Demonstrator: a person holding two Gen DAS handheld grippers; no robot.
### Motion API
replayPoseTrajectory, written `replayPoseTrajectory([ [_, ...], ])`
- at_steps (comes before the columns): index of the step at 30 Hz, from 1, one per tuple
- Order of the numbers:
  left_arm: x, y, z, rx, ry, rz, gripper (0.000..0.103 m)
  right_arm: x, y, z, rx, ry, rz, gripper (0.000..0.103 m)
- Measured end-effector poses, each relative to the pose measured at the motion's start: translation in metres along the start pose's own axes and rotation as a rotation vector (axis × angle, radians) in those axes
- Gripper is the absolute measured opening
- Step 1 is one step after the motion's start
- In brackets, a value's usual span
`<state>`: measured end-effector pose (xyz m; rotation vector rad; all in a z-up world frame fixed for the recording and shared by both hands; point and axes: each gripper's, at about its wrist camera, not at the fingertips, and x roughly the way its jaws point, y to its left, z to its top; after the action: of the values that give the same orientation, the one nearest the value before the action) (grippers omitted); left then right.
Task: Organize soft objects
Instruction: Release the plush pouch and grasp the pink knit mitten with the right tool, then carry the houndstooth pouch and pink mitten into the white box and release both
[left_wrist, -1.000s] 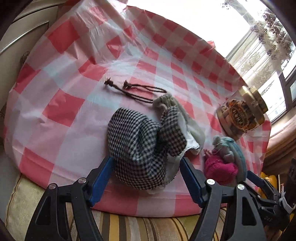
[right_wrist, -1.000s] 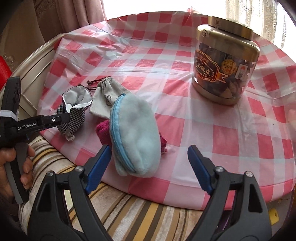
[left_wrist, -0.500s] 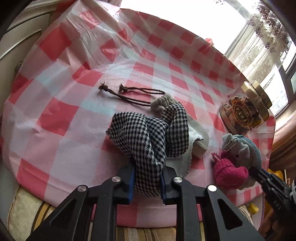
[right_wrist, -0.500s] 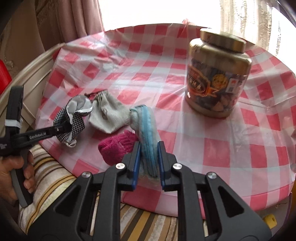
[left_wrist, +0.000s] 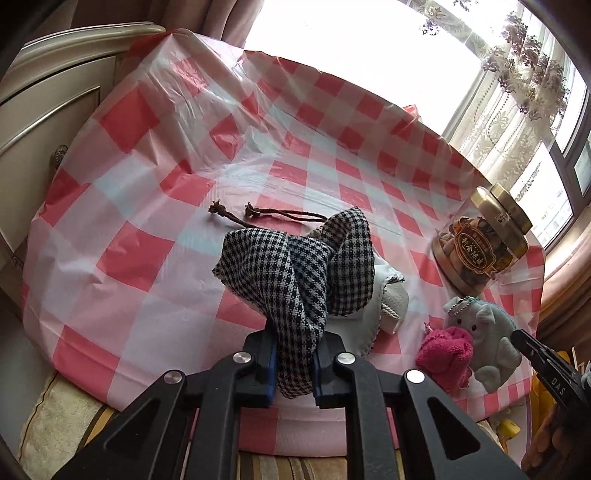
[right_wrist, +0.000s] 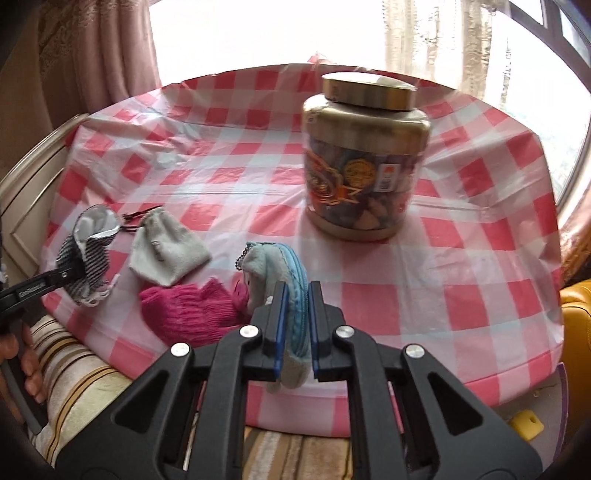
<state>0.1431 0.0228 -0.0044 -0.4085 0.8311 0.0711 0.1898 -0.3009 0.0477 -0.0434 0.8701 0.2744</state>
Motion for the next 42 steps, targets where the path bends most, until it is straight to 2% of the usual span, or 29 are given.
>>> replayPoseTrajectory([
  [3, 0.000, 0.000, -0.001, -0.005, 0.002, -0.002, 0.014, 0.001, 0.002, -0.002, -0.032, 0.014, -0.025, 0.014],
  [5, 0.001, 0.001, -0.002, -0.011, 0.005, -0.005, 0.014, -0.005, 0.010, -0.001, -0.053, -0.006, -0.006, 0.021],
  [6, 0.001, 0.001, -0.002, -0.014, 0.006, -0.006, 0.014, -0.008, 0.016, -0.001, -0.067, -0.017, 0.006, 0.041],
  [7, 0.002, 0.002, -0.002, -0.017, 0.008, -0.007, 0.014, -0.013, 0.023, 0.000, -0.089, -0.039, 0.016, 0.066],
  [8, 0.002, 0.002, -0.002, -0.019, 0.010, -0.009, 0.014, -0.016, 0.029, 0.000, -0.112, -0.060, 0.022, 0.072],
  [9, 0.003, 0.003, -0.002, -0.021, 0.011, -0.010, 0.014, -0.019, 0.037, 0.000, -0.142, -0.077, 0.030, 0.073],
  [11, 0.003, 0.003, -0.002, -0.024, 0.011, -0.012, 0.014, -0.014, 0.050, -0.003, -0.193, -0.053, 0.051, 0.073],
  [15, 0.005, 0.004, -0.003, -0.028, 0.015, -0.017, 0.014, 0.006, 0.072, -0.012, -0.258, 0.059, 0.119, 0.073],
  [18, 0.005, 0.004, -0.003, -0.028, 0.018, -0.016, 0.014, 0.020, 0.095, -0.014, -0.367, 0.093, 0.087, 0.074],
  [23, 0.005, 0.004, -0.003, -0.028, 0.017, -0.015, 0.014, 0.053, 0.110, -0.017, -0.438, 0.176, 0.052, 0.074],
  [24, 0.005, 0.004, -0.003, -0.027, 0.017, -0.015, 0.014, 0.057, 0.112, -0.018, -0.446, 0.187, 0.051, 0.067],
  [25, 0.005, 0.003, -0.003, -0.024, 0.017, -0.015, 0.014, 0.060, 0.114, -0.021, -0.456, 0.198, 0.052, 0.051],
  [26, 0.005, 0.003, -0.002, -0.019, 0.015, -0.015, 0.014, 0.060, 0.116, -0.023, -0.472, 0.199, 0.041, 0.050],
  [28, 0.004, 0.001, -0.002, -0.008, 0.010, -0.013, 0.014, 0.048, 0.123, -0.027, -0.510, 0.147, 0.027, 0.037],
  [35, 0.002, -0.004, -0.002, 0.029, 0.000, 0.014, 0.014, 0.019, 0.150, -0.050, -0.635, 0.046, 0.019, 0.036],
  [38, -0.004, -0.010, -0.003, 0.056, -0.017, 0.040, 0.014, 0.015, 0.145, -0.049, -0.614, 0.036, 0.041, 0.035],
  [42, -0.013, -0.018, -0.005, 0.075, -0.038, 0.065, 0.014, 0.012, 0.129, -0.040, -0.522, 0.035, 0.078, 0.036],
])
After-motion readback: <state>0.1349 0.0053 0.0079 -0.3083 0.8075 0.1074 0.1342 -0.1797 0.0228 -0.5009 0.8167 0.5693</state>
